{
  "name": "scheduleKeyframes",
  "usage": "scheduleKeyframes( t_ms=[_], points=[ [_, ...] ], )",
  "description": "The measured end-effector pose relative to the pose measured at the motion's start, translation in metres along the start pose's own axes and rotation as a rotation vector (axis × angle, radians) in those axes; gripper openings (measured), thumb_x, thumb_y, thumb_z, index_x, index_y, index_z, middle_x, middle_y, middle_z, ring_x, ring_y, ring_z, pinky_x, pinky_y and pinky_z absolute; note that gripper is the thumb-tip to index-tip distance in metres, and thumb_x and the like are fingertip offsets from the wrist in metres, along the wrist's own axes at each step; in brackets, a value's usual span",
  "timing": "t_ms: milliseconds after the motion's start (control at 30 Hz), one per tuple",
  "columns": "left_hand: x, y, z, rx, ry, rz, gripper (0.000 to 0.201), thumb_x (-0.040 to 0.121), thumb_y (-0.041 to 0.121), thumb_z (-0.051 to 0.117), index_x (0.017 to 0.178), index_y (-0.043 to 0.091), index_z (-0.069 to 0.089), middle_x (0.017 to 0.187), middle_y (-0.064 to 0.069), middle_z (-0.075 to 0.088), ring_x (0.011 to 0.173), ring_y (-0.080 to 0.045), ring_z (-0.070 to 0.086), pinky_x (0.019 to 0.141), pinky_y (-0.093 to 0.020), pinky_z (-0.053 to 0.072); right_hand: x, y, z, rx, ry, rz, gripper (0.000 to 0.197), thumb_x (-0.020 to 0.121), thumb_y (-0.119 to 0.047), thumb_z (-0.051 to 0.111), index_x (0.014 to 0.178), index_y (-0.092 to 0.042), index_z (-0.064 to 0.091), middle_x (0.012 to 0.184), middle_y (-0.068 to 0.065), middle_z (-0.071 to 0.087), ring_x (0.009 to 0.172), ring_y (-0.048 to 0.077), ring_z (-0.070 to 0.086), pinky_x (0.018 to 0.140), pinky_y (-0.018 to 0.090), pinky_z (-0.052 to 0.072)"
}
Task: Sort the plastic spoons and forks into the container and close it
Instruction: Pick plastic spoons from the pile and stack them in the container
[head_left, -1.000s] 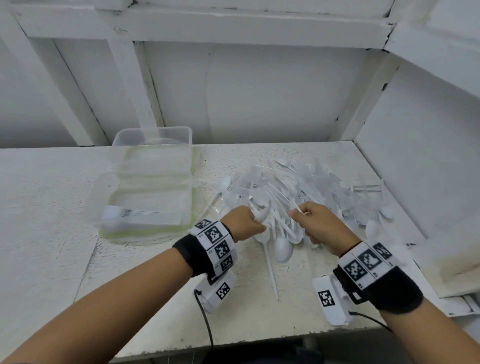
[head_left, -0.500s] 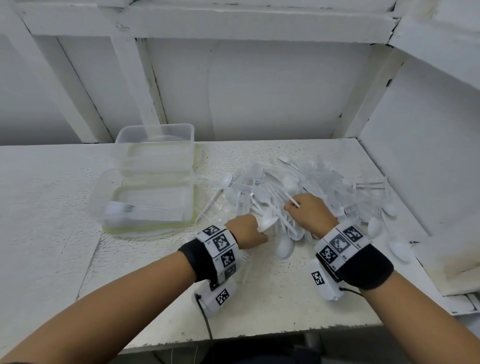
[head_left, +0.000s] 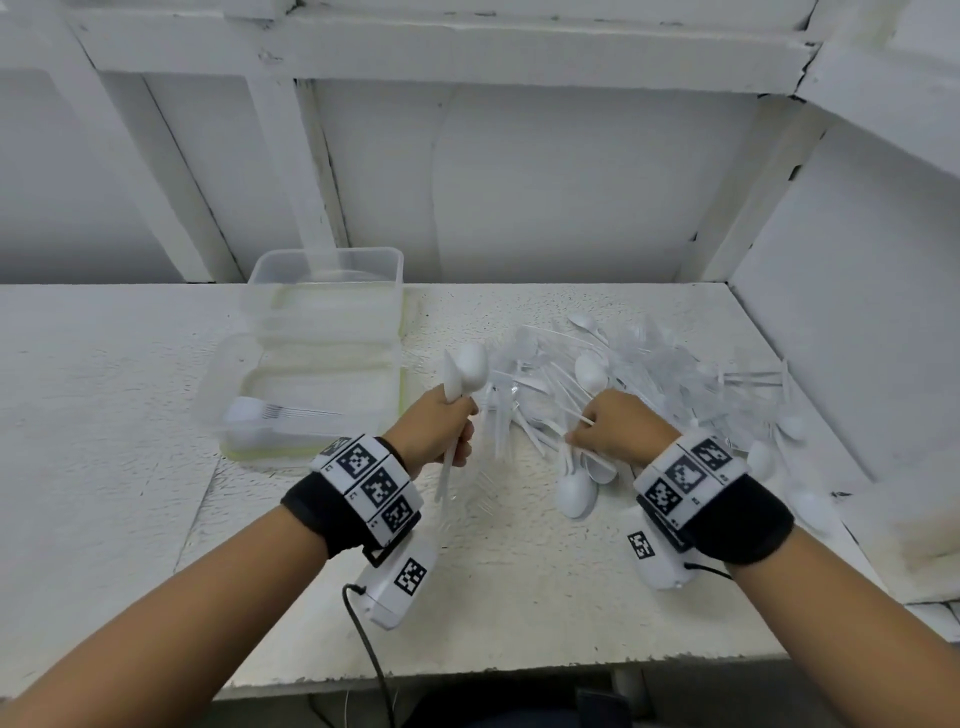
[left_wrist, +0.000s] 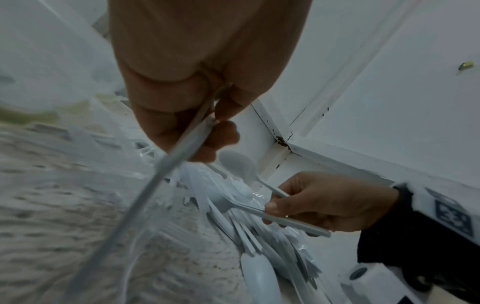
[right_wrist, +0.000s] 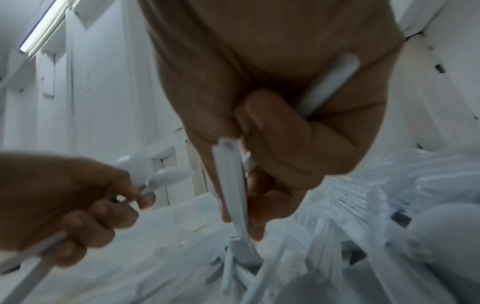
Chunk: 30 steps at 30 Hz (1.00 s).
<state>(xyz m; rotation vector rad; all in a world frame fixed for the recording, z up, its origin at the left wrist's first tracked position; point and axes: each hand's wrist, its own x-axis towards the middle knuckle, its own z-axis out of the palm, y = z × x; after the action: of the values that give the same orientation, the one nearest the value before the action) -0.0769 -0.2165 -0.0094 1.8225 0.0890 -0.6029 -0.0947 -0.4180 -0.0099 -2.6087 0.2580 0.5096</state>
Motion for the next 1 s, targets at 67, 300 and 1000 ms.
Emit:
scheduleKeyframes(
  t_ms=[67, 300, 1000],
  points=[
    [0.002, 0.001, 0.007, 0.040, 0.003, 0.020, 0.009, 0.094, 0.014, 0.036, 0.091, 0.011, 0.044, 0.064, -0.002, 0.041, 0.051, -0.014, 0.038, 0.050, -0.025, 0.037, -0.010, 0.006, -0.009, 0.049, -0.006, -0.006, 0.040, 0.087, -0.019, 0.062, 0.054, -0.012, 0.042, 0.051, -0.001, 0.037, 0.045, 0.009, 0.035, 0.045, 0.018, 0.028],
    [0.011, 0.006, 0.036, 0.079, -0.050, 0.067, 0.006, 0.092, 0.013, 0.039, 0.092, 0.014, 0.045, 0.064, 0.001, 0.032, 0.051, -0.011, 0.028, 0.044, -0.020, 0.024, -0.033, 0.024, -0.024, 0.396, 0.012, 0.023, 0.025, 0.093, -0.018, 0.055, 0.076, -0.003, 0.067, 0.040, -0.010, 0.049, 0.041, 0.010, 0.040, 0.040, 0.019, 0.032],
    [0.028, -0.013, 0.081, 0.565, -0.133, -0.038, 0.026, 0.085, 0.027, 0.059, 0.067, 0.014, 0.046, 0.063, 0.000, 0.049, 0.053, -0.013, 0.047, 0.050, -0.022, 0.039, -0.026, 0.029, 0.007, 0.815, 0.257, 0.110, 0.016, 0.100, -0.027, 0.034, 0.105, -0.014, 0.042, 0.066, 0.002, 0.036, 0.049, 0.011, 0.032, 0.042, 0.023, 0.028]
  ],
)
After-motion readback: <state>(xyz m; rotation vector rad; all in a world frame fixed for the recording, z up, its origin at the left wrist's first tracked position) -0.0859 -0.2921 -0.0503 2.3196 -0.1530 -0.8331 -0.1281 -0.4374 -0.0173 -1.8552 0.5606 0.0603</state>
